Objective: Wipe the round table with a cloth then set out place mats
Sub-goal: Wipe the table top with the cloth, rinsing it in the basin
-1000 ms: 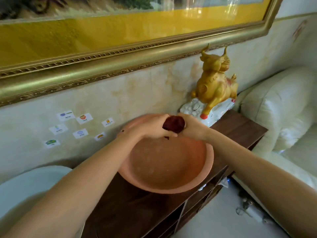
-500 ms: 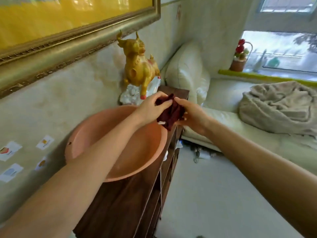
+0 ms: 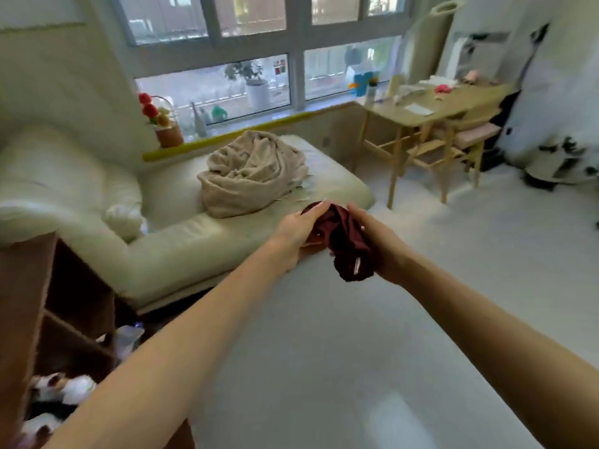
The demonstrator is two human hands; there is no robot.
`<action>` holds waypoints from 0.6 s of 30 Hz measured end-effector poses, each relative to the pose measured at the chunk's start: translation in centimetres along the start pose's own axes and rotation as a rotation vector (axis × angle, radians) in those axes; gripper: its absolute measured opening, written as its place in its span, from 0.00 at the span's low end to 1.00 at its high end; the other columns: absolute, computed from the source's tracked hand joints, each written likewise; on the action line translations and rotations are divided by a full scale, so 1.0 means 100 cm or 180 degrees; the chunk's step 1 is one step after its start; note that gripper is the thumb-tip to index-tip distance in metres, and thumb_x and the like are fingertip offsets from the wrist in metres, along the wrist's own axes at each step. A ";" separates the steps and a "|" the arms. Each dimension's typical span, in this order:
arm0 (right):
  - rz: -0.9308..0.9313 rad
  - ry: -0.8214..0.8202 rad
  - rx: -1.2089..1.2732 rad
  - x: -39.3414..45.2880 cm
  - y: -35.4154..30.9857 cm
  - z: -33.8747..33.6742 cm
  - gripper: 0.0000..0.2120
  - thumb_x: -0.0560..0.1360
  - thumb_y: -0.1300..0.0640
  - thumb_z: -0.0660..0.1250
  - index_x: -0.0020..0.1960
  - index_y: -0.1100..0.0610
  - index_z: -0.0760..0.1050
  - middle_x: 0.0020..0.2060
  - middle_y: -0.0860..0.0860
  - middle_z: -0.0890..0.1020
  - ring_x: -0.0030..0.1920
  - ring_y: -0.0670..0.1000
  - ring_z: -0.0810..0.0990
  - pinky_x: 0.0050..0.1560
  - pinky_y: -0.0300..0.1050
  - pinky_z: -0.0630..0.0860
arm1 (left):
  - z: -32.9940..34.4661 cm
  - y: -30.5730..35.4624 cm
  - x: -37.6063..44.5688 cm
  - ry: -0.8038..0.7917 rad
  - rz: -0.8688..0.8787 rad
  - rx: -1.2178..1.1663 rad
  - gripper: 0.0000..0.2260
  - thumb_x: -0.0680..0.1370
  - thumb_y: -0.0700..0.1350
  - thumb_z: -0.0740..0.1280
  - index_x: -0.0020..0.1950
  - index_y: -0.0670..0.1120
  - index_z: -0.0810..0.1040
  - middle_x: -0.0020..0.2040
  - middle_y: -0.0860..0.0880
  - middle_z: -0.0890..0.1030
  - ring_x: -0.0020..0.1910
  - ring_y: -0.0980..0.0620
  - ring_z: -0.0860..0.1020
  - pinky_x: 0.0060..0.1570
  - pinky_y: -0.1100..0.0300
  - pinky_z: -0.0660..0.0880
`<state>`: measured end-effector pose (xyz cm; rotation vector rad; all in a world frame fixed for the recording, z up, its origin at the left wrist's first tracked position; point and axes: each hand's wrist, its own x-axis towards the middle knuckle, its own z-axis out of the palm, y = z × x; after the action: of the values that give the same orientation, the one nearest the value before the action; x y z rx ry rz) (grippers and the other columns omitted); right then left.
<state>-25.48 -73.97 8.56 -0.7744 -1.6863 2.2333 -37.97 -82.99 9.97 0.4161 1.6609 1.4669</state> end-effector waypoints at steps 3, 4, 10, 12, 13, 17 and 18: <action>-0.0203 0.0705 -0.0486 -0.059 -0.009 -0.111 0.17 0.75 0.44 0.67 0.54 0.57 0.77 0.47 0.54 0.82 0.48 0.54 0.81 0.52 0.51 0.75 | 0.128 -0.009 0.022 -0.0455 -0.0263 0.0021 0.12 0.77 0.53 0.68 0.54 0.45 0.76 0.43 0.48 0.79 0.38 0.52 0.78 0.29 0.63 0.76; -0.0155 0.0923 -0.0602 -0.076 -0.013 -0.145 0.13 0.76 0.49 0.68 0.52 0.58 0.76 0.47 0.56 0.81 0.48 0.54 0.81 0.50 0.51 0.74 | 0.162 -0.011 0.026 -0.0570 -0.0318 0.0045 0.12 0.78 0.52 0.67 0.55 0.45 0.76 0.45 0.47 0.79 0.39 0.51 0.78 0.30 0.63 0.75; -0.0061 0.2030 -0.0676 -0.181 0.003 -0.343 0.09 0.79 0.64 0.61 0.49 0.56 0.79 0.41 0.51 0.83 0.41 0.47 0.82 0.36 0.35 0.76 | 0.387 -0.042 0.026 -0.1491 -0.0440 0.0626 0.08 0.79 0.52 0.66 0.45 0.48 0.76 0.40 0.50 0.79 0.38 0.54 0.76 0.36 0.63 0.73; -0.0052 0.2407 -0.0701 -0.220 0.008 -0.385 0.11 0.79 0.65 0.59 0.52 0.56 0.79 0.45 0.52 0.83 0.43 0.47 0.81 0.41 0.35 0.77 | 0.449 -0.049 0.016 -0.1829 -0.0431 0.0810 0.07 0.79 0.52 0.65 0.47 0.49 0.76 0.39 0.51 0.77 0.36 0.55 0.74 0.36 0.64 0.73; -0.0068 0.2570 -0.0724 -0.236 0.010 -0.399 0.12 0.80 0.66 0.59 0.53 0.55 0.78 0.45 0.52 0.83 0.44 0.47 0.81 0.43 0.36 0.77 | 0.474 -0.053 0.014 -0.1983 -0.0434 0.0844 0.07 0.79 0.52 0.65 0.48 0.48 0.77 0.40 0.51 0.78 0.38 0.55 0.75 0.37 0.64 0.74; -0.0192 0.3534 -0.0736 -0.318 0.030 -0.473 0.11 0.81 0.63 0.58 0.55 0.56 0.78 0.47 0.54 0.82 0.47 0.50 0.80 0.50 0.42 0.75 | 0.594 -0.081 -0.009 -0.2670 -0.0760 0.0748 0.04 0.80 0.45 0.66 0.51 0.45 0.78 0.47 0.49 0.80 0.50 0.53 0.78 0.42 0.62 0.80; -0.0237 0.3781 -0.0640 -0.339 0.036 -0.488 0.10 0.81 0.61 0.58 0.55 0.55 0.79 0.49 0.54 0.82 0.49 0.52 0.80 0.53 0.46 0.75 | 0.624 -0.088 -0.020 -0.2850 -0.0926 0.0700 0.03 0.79 0.43 0.66 0.49 0.45 0.78 0.47 0.48 0.80 0.50 0.53 0.78 0.47 0.59 0.80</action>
<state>29.62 -51.66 4.73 -1.5920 -1.2273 1.0572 13.53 -46.83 6.23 0.7769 1.0784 0.7004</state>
